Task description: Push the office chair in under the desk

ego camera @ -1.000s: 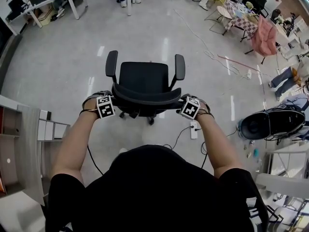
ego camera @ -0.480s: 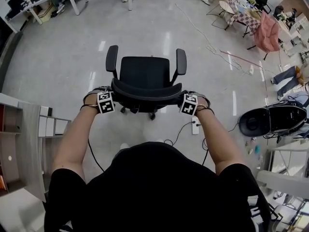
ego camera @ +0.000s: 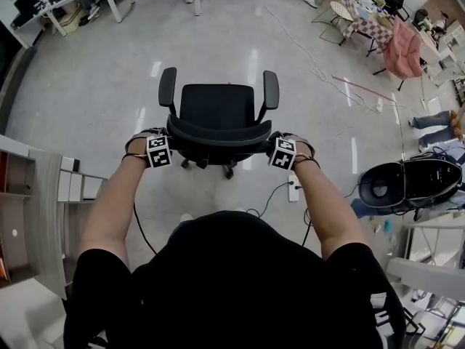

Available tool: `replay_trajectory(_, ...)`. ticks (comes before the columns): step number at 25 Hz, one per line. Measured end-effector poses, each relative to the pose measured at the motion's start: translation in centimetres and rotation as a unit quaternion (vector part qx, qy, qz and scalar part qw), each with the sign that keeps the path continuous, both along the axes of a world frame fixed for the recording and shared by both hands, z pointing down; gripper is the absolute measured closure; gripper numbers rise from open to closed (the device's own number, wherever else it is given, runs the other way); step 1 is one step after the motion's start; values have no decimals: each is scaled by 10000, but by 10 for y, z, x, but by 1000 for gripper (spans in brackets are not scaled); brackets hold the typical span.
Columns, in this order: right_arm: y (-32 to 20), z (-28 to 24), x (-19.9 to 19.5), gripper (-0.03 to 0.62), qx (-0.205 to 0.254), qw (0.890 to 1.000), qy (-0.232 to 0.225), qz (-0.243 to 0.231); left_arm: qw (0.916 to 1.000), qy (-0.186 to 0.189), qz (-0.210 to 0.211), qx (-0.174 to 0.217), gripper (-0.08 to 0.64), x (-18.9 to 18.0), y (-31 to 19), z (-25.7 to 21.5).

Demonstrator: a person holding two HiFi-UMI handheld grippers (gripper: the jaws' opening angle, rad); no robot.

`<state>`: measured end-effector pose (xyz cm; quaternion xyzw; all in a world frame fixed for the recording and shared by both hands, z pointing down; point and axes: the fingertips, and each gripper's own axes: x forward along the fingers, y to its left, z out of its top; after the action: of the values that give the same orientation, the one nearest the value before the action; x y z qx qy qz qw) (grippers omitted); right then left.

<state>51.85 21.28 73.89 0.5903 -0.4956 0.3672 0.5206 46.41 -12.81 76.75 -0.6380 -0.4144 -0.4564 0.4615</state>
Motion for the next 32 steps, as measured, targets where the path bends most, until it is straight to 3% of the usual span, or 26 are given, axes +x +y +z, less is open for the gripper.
replay_trajectory(32,7,-2,17,399,78,9995,125,-295,9984,213,-469,-214,279,-4,13,-2)
